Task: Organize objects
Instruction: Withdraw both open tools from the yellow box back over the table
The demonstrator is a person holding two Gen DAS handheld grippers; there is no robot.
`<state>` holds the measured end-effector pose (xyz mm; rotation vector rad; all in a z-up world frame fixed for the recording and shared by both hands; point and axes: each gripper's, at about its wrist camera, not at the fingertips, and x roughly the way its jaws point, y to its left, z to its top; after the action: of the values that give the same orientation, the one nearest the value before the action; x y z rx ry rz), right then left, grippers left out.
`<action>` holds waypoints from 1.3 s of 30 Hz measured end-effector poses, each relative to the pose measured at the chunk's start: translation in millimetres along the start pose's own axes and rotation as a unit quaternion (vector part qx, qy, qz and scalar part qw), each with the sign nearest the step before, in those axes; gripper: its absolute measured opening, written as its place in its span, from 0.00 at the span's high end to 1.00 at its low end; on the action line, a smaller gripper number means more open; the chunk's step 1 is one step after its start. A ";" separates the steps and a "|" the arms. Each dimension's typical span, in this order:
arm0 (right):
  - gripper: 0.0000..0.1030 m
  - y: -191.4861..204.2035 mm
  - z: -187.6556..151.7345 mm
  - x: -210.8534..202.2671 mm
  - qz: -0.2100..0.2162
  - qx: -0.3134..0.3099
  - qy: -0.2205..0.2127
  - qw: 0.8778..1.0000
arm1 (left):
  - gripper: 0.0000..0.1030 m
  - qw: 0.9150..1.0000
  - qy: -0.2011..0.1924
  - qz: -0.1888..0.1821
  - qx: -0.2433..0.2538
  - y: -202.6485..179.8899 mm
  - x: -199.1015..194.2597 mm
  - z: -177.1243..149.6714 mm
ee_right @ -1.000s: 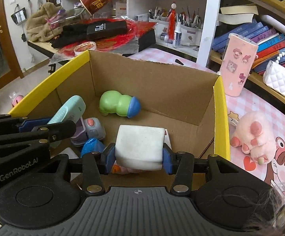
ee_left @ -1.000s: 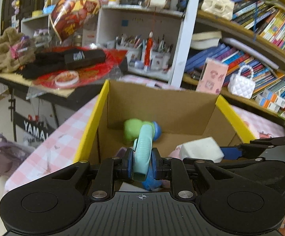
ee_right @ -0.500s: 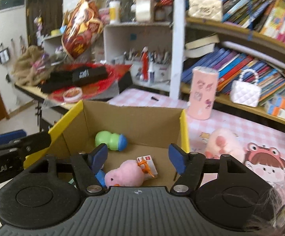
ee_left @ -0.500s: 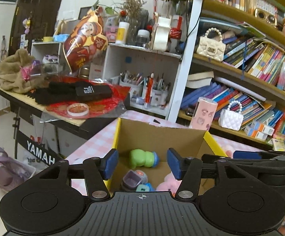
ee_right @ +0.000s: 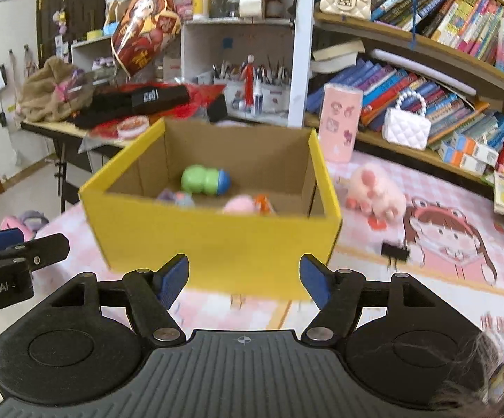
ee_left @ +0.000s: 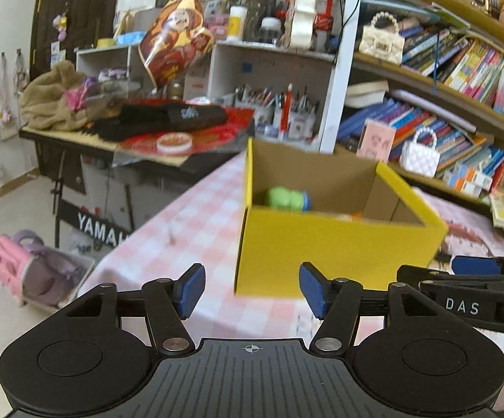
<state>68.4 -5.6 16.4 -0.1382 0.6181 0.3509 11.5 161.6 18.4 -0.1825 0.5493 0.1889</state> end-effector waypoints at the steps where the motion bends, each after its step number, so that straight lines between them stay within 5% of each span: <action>1: 0.34 2.6 -5.4 -2.6 -0.003 0.004 0.005 1.000 | 0.41 1.000 0.005 0.002 0.002 -0.4 -2.5 -3.6; 12: 0.30 12.9 -51.2 -31.7 -0.042 -0.007 0.025 0.999 | 0.25 0.999 0.038 -0.005 0.035 -7.5 -26.1 -36.5; 25: 0.30 -29.3 -83.0 -59.9 -0.116 0.066 0.051 0.990 | 0.25 0.991 0.061 -0.083 0.084 -47.1 -33.0 -55.5; 39: 0.30 -84.1 -101.1 -77.4 -0.186 0.132 0.059 0.972 | 0.25 0.973 0.071 -0.155 0.157 -115.4 -19.2 -57.7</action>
<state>-14.7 -129.0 -17.8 -0.0176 0.7346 -0.1039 -7.3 34.9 -5.7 0.0276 0.6766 -0.2166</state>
